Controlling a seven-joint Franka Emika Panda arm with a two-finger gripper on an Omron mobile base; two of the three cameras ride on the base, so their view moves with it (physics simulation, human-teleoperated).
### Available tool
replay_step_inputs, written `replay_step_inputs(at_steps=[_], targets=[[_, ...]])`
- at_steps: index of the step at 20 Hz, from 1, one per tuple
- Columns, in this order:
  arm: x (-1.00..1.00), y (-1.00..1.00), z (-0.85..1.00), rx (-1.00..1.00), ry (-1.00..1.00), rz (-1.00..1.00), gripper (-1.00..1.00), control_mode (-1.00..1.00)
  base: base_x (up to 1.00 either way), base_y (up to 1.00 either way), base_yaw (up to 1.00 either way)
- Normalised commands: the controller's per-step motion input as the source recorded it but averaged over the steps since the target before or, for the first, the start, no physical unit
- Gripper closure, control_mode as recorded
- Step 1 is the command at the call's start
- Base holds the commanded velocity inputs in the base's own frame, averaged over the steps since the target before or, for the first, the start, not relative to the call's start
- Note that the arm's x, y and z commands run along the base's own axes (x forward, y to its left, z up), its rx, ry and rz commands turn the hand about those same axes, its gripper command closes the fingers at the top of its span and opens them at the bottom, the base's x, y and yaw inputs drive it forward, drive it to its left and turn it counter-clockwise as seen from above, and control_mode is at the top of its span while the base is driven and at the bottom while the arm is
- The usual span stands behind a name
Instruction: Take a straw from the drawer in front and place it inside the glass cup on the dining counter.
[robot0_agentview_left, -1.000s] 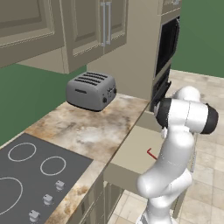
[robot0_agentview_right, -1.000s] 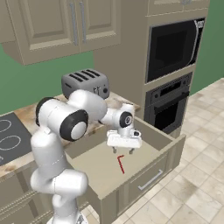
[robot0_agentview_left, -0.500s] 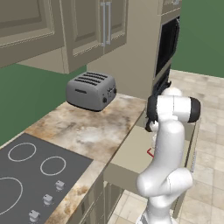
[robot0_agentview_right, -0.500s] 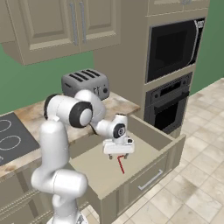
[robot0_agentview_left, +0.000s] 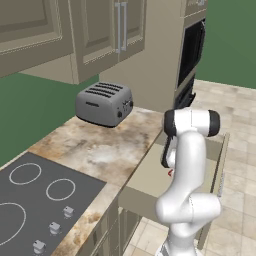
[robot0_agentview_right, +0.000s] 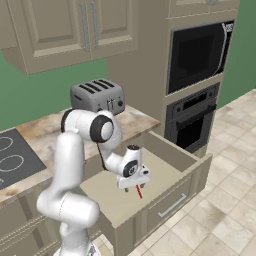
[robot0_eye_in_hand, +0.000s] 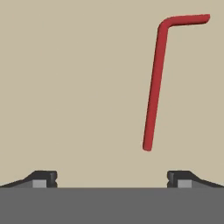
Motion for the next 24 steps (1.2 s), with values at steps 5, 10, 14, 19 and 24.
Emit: replay_step_inputs(at_steps=[5,10,14,19,24], targets=[[0.63,0.0,-0.24,0.04,0.0,0.04,-1.0,-1.0,0.0,0.0,0.0],[0.5,0.0,-0.19,0.07,0.0,0.0,-1.0,-1.0,0.0,0.0,0.0],[0.47,0.0,-0.19,0.08,0.0,0.0,-1.0,-1.0,0.0,0.0,0.0],[0.32,0.0,-0.41,0.04,0.0,0.0,-1.0,-1.0,0.0,0.0,0.0],[0.16,-0.06,-0.5,0.05,0.0,0.0,-1.0,-1.0,0.0,0.0,0.0]])
